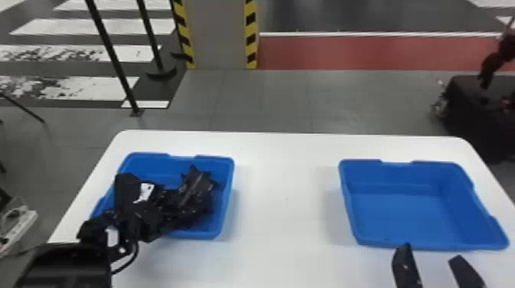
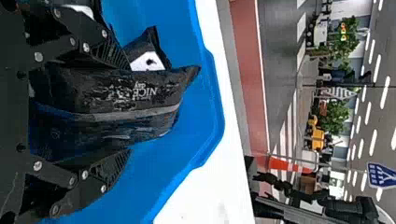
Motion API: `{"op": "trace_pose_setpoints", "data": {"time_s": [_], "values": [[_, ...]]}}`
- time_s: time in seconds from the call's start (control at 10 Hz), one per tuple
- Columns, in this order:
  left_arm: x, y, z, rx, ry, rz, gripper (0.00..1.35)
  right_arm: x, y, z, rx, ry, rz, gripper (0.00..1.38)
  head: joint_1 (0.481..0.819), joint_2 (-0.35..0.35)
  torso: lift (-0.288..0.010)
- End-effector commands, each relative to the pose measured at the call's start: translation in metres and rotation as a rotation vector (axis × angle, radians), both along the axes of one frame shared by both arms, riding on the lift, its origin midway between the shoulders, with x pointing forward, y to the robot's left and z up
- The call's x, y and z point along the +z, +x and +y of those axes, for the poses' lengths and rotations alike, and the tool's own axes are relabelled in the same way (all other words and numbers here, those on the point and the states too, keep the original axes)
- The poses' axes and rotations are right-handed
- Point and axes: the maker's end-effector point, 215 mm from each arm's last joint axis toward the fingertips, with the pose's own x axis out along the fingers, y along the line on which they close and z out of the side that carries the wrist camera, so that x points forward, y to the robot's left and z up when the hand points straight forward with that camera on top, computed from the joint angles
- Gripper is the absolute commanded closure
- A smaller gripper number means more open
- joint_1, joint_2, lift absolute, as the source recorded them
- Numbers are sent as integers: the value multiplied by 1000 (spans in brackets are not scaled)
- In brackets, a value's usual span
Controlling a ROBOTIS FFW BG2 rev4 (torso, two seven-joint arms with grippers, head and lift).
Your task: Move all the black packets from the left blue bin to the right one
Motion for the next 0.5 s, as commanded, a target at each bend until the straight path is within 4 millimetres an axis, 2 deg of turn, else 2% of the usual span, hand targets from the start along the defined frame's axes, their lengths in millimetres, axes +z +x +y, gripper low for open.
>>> {"op": "trace_pose_setpoints", "data": {"time_s": [0.0, 0.1, 0.2, 0.3, 0.4], "values": [[13, 8, -7, -17, -4, -32, 121, -1, 0, 0, 0, 1, 2, 236, 695, 55, -110], [21, 14, -10, -27, -3, -50, 139, -1, 0, 0, 0, 1, 2, 236, 695, 48, -110], [22, 18, -11, -42, 10, -29, 315, -2, 0, 0, -1, 2, 2, 236, 695, 41, -110], [11, 14, -6, -34, 18, 21, 823, -2, 1, 0, 0, 3, 2, 236, 695, 35, -110], [1, 6, -2, -18, 5, 52, 1015, -2, 1, 0, 1, 5, 2, 236, 695, 36, -110]]}}
